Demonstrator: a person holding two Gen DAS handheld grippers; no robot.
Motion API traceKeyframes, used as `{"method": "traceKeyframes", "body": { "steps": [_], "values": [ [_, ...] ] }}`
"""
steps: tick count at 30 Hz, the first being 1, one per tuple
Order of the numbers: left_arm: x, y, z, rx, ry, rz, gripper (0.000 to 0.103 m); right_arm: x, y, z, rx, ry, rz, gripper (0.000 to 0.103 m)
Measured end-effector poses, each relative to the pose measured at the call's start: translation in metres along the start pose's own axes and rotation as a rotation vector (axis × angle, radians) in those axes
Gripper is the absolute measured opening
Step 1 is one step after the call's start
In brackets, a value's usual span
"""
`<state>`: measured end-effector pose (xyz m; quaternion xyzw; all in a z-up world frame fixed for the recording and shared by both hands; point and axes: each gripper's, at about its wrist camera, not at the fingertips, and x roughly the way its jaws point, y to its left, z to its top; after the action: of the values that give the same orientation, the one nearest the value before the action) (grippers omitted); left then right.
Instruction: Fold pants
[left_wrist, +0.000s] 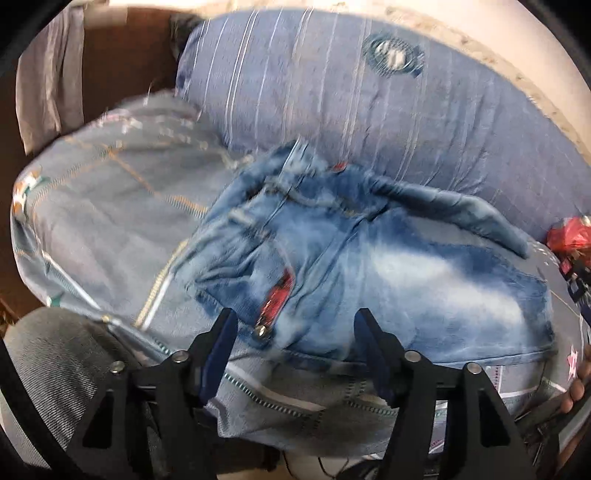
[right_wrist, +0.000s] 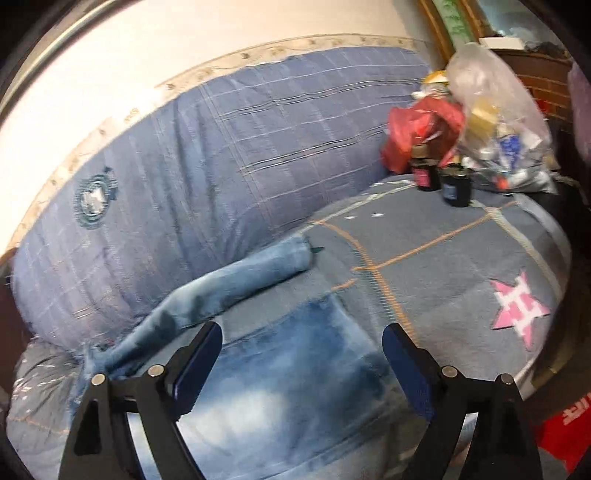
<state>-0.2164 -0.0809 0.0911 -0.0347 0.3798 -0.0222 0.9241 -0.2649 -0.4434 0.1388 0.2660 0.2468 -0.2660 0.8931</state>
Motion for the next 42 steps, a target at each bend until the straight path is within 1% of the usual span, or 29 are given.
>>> {"method": "traceKeyframes", "body": {
  "steps": [3, 6, 8, 10, 11, 12, 13, 14, 15, 18, 20, 22, 23, 24, 25, 28, 29, 30, 31, 32, 33, 35, 37, 38, 39, 40, 42],
  "values": [
    [0.006, -0.019, 0.009, 0.058, 0.001, -0.029, 0.072, 0.002, 0.005, 0.0, -0.011, 0.012, 0.047, 0.091],
    [0.016, -0.039, 0.027, 0.101, 0.025, -0.098, 0.072, 0.006, 0.011, 0.001, -0.006, 0.053, 0.12, 0.091],
    [0.029, -0.056, 0.05, 0.11, 0.066, -0.154, 0.072, 0.014, 0.016, 0.008, 0.009, 0.099, 0.192, 0.091],
    [0.043, -0.074, 0.082, 0.112, 0.109, -0.245, 0.074, 0.027, 0.022, 0.026, 0.025, 0.158, 0.274, 0.091],
    [0.051, -0.083, 0.1, 0.114, 0.133, -0.281, 0.074, 0.034, 0.025, 0.033, 0.028, 0.176, 0.303, 0.091],
    [0.06, -0.09, 0.111, 0.105, 0.142, -0.299, 0.075, 0.042, 0.027, 0.045, 0.032, 0.196, 0.326, 0.091],
    [0.069, -0.096, 0.126, 0.089, 0.151, -0.323, 0.075, 0.049, 0.029, 0.053, 0.029, 0.218, 0.328, 0.091],
    [0.083, -0.103, 0.143, 0.075, 0.162, -0.343, 0.076, 0.061, 0.032, 0.066, 0.016, 0.251, 0.326, 0.091],
    [0.095, -0.11, 0.152, 0.072, 0.173, -0.351, 0.078, 0.07, 0.034, 0.074, 0.006, 0.265, 0.327, 0.091],
    [0.133, -0.121, 0.168, 0.088, 0.221, -0.38, 0.078, 0.104, 0.03, 0.102, 0.016, 0.301, 0.298, 0.091],
    [0.15, -0.115, 0.165, 0.064, 0.231, -0.382, 0.078, 0.131, 0.023, 0.119, 0.031, 0.318, 0.265, 0.09],
    [0.164, -0.105, 0.158, -0.007, 0.268, -0.361, 0.078, 0.164, 0.018, 0.135, 0.03, 0.353, 0.219, 0.09],
    [0.17, -0.102, 0.156, -0.034, 0.302, -0.391, 0.078, 0.181, 0.018, 0.141, 0.02, 0.381, 0.206, 0.09],
    [0.175, -0.102, 0.156, -0.04, 0.321, -0.41, 0.078, 0.199, 0.017, 0.146, 0.006, 0.412, 0.189, 0.09],
    [0.177, -0.103, 0.156, -0.042, 0.342, -0.422, 0.078, 0.225, 0.018, 0.152, -0.011, 0.45, 0.149, 0.09],
    [0.176, -0.102, 0.154, -0.044, 0.342, -0.423, 0.078, 0.281, 0.019, 0.153, -0.031, 0.557, 0.099, 0.089],
    [0.176, -0.104, 0.154, -0.04, 0.344, -0.418, 0.078, 0.299, 0.019, 0.149, -0.048, 0.601, 0.087, 0.087],
    [0.178, -0.106, 0.155, -0.039, 0.35, -0.42, 0.078, 0.314, 0.02, 0.142, -0.067, 0.634, 0.06, 0.078],
    [0.178, -0.106, 0.155, -0.038, 0.353, -0.424, 0.078, 0.32, 0.022, 0.136, -0.086, 0.645, 0.038, 0.073],
    [0.178, -0.107, 0.155, -0.036, 0.353, -0.428, 0.078, 0.318, 0.026, 0.136, -0.136, 0.625, 0.012, 0.044],
    [0.176, -0.106, 0.154, -0.033, 0.349, -0.427, 0.078, 0.314, 0.032, 0.136, -0.168, 0.62, 0.003, 0.029],
    [0.173, -0.107, 0.153, -0.029, 0.339, -0.424, 0.078, 0.297, 0.038, 0.138, -0.17, 0.604, 0.057, 0.028],
    [0.173, -0.107, 0.152, -0.027, 0.343, -0.423, 0.078, 0.268, 0.049, 0.144, -0.224, 0.547, 0.063, 0.028],
    [0.172, -0.106, 0.153, -0.03, 0.342, -0.429, 0.078, 0.251, 0.055, 0.147, -0.233, 0.519, 0.09, 0.028],
    [0.169, -0.105, 0.153, -0.031, 0.335, -0.436, 0.078, 0.235, 0.059, 0.15, -0.246, 0.486, 0.102, 0.028],
    [0.167, -0.104, 0.154, -0.03, 0.329, -0.436, 0.078, 0.209, 0.064, 0.153, -0.272, 0.422, 0.118, 0.028],
    [0.163, -0.103, 0.155, -0.03, 0.318, -0.432, 0.078, 0.173, 0.066, 0.153, -0.279, 0.345, 0.176, 0.028]
  ]
}}
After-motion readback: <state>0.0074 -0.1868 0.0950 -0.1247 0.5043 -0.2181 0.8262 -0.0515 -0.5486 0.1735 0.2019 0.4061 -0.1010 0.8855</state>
